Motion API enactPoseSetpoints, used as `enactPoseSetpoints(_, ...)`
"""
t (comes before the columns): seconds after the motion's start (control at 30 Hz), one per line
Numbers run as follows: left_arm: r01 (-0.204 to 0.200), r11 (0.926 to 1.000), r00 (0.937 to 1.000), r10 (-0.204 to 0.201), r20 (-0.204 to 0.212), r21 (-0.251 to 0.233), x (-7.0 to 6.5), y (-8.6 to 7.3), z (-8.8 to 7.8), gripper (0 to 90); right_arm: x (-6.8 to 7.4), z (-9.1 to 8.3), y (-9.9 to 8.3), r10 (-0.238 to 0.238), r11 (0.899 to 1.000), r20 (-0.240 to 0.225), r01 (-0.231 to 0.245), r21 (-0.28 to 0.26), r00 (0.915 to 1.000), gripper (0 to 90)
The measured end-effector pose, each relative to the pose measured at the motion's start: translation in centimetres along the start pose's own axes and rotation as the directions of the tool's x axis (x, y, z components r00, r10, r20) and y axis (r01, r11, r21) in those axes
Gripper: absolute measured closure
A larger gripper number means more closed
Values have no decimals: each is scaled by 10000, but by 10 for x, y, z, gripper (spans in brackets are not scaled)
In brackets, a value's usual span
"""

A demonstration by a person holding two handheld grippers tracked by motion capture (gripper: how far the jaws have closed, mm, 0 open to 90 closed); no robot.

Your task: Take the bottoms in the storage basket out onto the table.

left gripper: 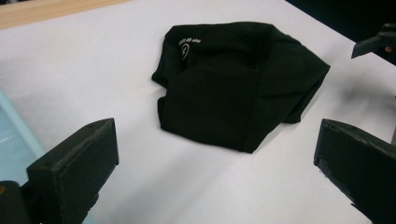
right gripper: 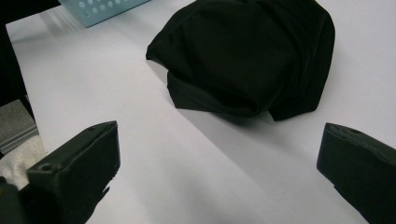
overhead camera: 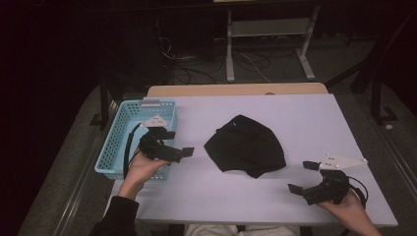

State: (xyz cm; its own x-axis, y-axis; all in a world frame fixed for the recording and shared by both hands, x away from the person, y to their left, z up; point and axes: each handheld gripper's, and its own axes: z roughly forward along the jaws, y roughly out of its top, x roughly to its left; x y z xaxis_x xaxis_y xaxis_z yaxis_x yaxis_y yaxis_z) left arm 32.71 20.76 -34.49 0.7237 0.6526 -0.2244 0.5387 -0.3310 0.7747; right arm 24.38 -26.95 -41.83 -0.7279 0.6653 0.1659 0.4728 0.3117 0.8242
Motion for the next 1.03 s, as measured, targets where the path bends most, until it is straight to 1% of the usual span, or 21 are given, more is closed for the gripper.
enactPoseSetpoints(0.03,0,10000,10000,0,0,0,0,0,0,1,0,0,0,0,10000,0,0,0,10000,0)
enactPoseSetpoints(0.1,25,9999,10000,-25,8,-106,1,-10,-3,6,0,0,0,1,10000,0,-1,20,10000,0)
enactPoseSetpoints(0.13,25,9999,10000,-25,8,-106,1,-10,-3,6,0,0,0,1,10000,0,-1,20,10000,0)
enactPoseSetpoints(0.17,80,9999,10000,-80,-11,-130,2,-14,-4,6,0,0,0,1,10000,0,-1,17,10000,0)
enactPoseSetpoints(0.23,84,9999,9998,-86,-184,-138,3,-21,-7,7,0,0,0,9,10000,3,-9,20,10000,0)
enactPoseSetpoints(0.27,94,9997,9996,-99,-259,-216,4,-24,-9,7,0,0,0,9,10000,3,-9,20,10000,0)
enactPoseSetpoints(0.37,231,9984,9994,-244,-239,-510,5,-31,-16,10,0,0,0,0,10000,-1,0,33,10000,0)
enactPoseSetpoints(0.43,225,9982,9992,-243,-319,-558,4,-36,-19,14,0,1,0,-8,10000,0,8,35,10000,0)
enactPoseSetpoints(0.57,209,9978,9991,-231,-348,-635,3,-46,-24,14,0,0,0,14,10000,18,-14,34,10000,0)
enactPoseSetpoints(0.6,274,9972,9988,-302,-383,-701,3,-51,-26,13,0,0,0,23,10000,19,-23,41,10000,0)
enactPoseSetpoints(0.63,274,9972,9988,-302,-383,-701,3,-51,-26,13,0,0,0,23,10000,19,-23,41,10000,0)
enactPoseSetpoints(0.83,273,9964,9987,-306,-413,-801,0,-66,-30,13,0,0,-1,34,10000,31,-34,55,10000,0)
enactPoseSetpoints(0.97,234,9956,9990,-267,-354,-908,-2,-71,-32,13,0,0,-1,19,10000,42,-20,55,10000,0)
enactPoseSetpoints(1.03,144,9962,9992,-176,-364,-854,-3,-72,-31,13,-1,0,-1,24,10000,52,-25,37,10000,0)
